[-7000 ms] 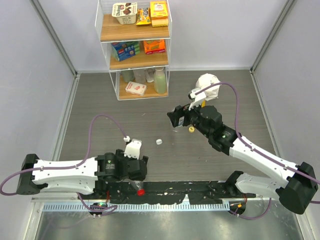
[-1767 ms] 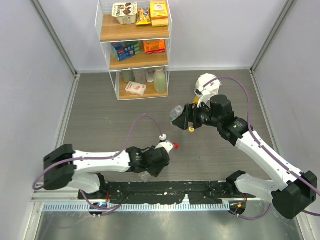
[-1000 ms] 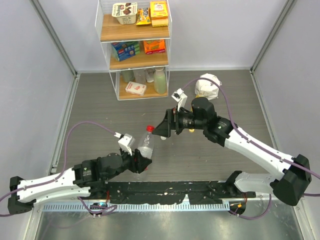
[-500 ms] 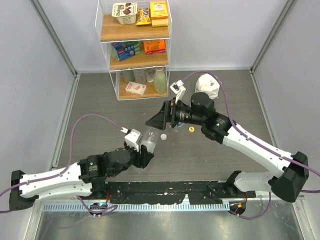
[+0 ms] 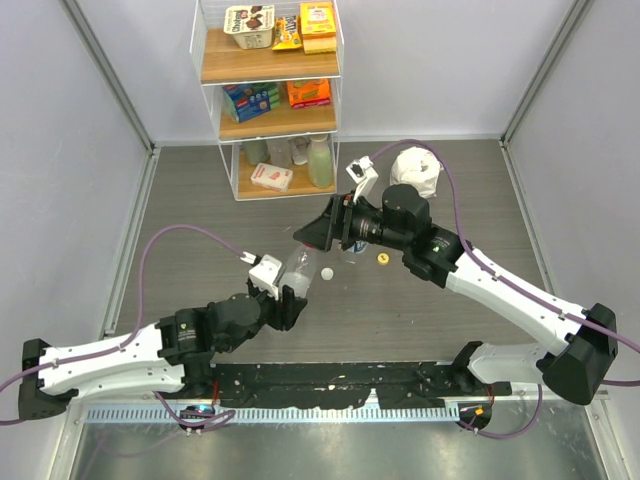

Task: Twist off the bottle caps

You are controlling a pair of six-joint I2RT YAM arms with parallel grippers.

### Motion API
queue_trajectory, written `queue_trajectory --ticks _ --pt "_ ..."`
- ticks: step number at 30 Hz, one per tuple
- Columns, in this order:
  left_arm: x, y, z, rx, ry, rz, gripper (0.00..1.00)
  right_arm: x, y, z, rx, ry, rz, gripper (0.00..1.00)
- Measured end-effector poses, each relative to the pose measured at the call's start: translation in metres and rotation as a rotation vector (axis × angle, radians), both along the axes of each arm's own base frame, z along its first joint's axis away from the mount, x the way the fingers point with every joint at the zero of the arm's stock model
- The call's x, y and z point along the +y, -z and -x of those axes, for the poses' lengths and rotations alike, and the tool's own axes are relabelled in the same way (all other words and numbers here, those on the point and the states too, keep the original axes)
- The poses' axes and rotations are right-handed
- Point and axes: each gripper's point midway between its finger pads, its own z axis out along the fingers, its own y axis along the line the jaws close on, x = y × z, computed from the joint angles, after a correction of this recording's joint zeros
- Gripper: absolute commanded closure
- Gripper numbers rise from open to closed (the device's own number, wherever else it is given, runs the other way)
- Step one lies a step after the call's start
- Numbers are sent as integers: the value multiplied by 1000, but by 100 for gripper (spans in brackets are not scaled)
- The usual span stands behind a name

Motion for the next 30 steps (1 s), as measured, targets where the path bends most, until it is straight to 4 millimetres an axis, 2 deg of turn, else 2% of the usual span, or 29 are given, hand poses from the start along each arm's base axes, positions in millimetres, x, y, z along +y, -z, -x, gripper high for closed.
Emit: queue_trajectory --ticks 3,8,15,20,30 --pt "0 -6 -1 -18 -2 18 100 -2 -1 -6 -6 34 0 18" --pt "-1 -12 -2 -26 -4 35 100 -7 -8 -9 -24 69 -12 19" --pt "-7 -18 -4 -26 -4 30 100 -6 -10 -8 -25 64 -19 27" --pt "-10 -20 -4 -29 0 29 100 -6 -10 -7 -20 61 -19 41" --pt "-13 -22 -2 -33 4 28 100 -6 -10 -7 -7 62 -25 41"
